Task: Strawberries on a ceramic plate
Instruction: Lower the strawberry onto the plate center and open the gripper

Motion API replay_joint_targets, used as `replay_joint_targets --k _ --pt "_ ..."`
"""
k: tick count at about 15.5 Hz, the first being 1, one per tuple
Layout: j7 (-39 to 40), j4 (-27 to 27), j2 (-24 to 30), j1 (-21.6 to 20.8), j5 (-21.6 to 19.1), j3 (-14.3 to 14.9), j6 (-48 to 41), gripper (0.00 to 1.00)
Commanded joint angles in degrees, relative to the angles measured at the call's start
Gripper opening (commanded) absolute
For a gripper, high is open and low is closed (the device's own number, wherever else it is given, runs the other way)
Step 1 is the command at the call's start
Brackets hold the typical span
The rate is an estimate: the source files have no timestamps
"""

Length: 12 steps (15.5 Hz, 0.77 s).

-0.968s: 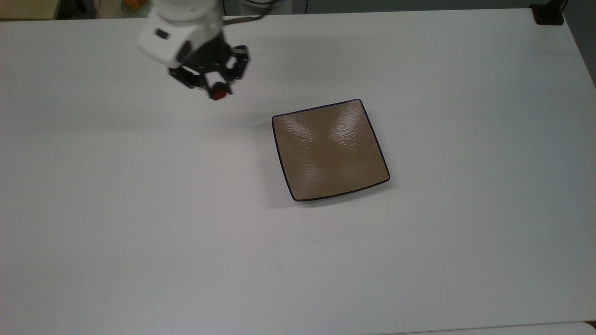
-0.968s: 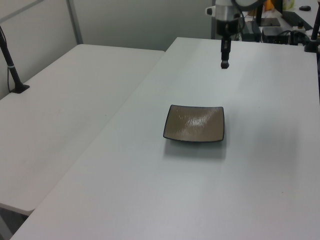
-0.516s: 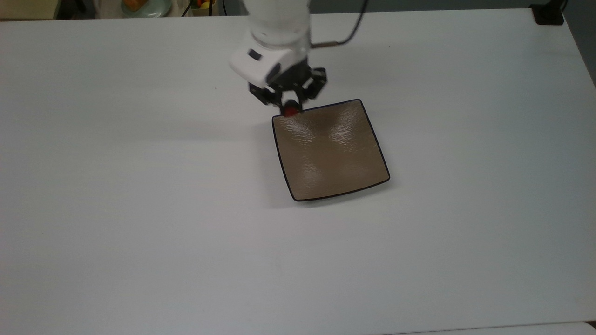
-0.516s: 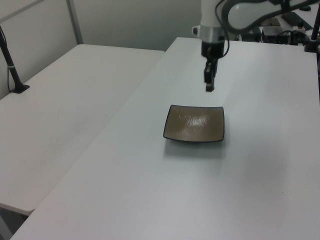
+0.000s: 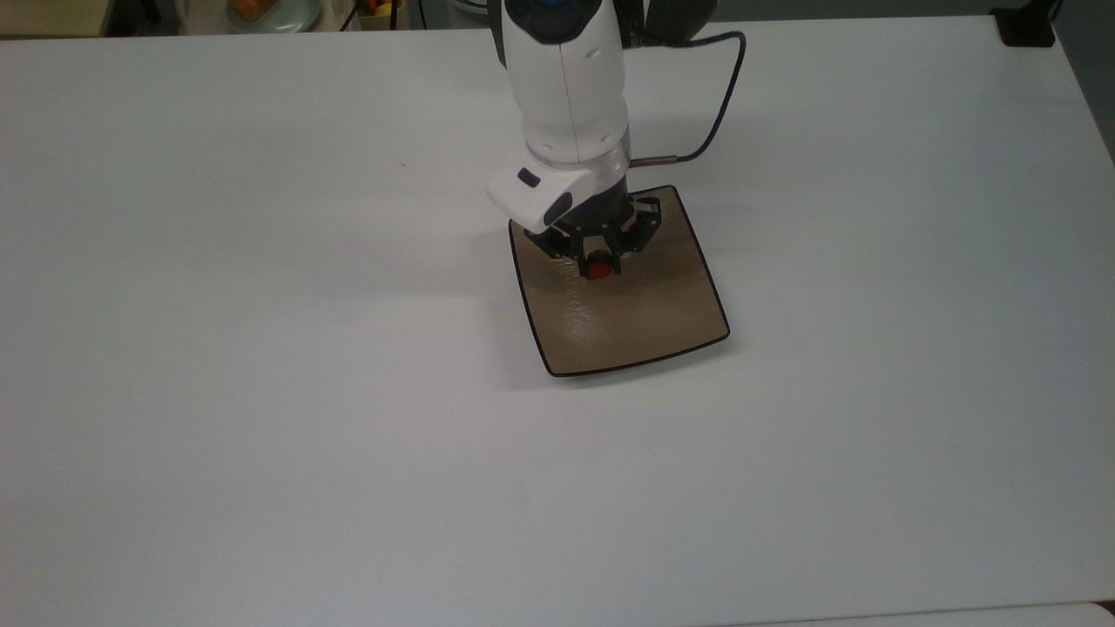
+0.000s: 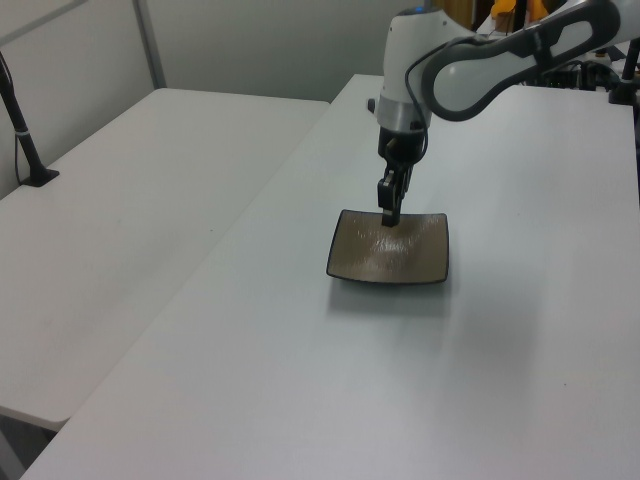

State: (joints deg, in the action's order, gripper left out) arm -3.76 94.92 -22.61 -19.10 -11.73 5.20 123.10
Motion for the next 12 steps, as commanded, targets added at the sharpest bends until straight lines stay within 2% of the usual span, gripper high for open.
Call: replay_joint_targets --k 1,4,5,8,9,10,12 --pt "-0.81 1.50 -1.21 -1.55 -1.89 -0.36 4.33 0.10" --pt "-0.81 1.68 -2.70 -1.99 -1.80 -0.89 5.92 0.12" --pt "-0.90 1.68 -2.88 -1.99 -1.89 -0.89 6.27 0.16" --pt "-0.90 1.76 -3.59 -2.43 -1.89 -0.98 6.62 0.53" --pt "-0.90 1.85 -3.59 -2.52 -1.80 -0.98 6.63 0.72" --pt "-0.90 1.85 -3.59 -2.52 -1.80 -0.98 6.54 0.97" --pt "-0.20 1.76 -3.41 -2.52 -1.45 -0.98 6.54 1.00"
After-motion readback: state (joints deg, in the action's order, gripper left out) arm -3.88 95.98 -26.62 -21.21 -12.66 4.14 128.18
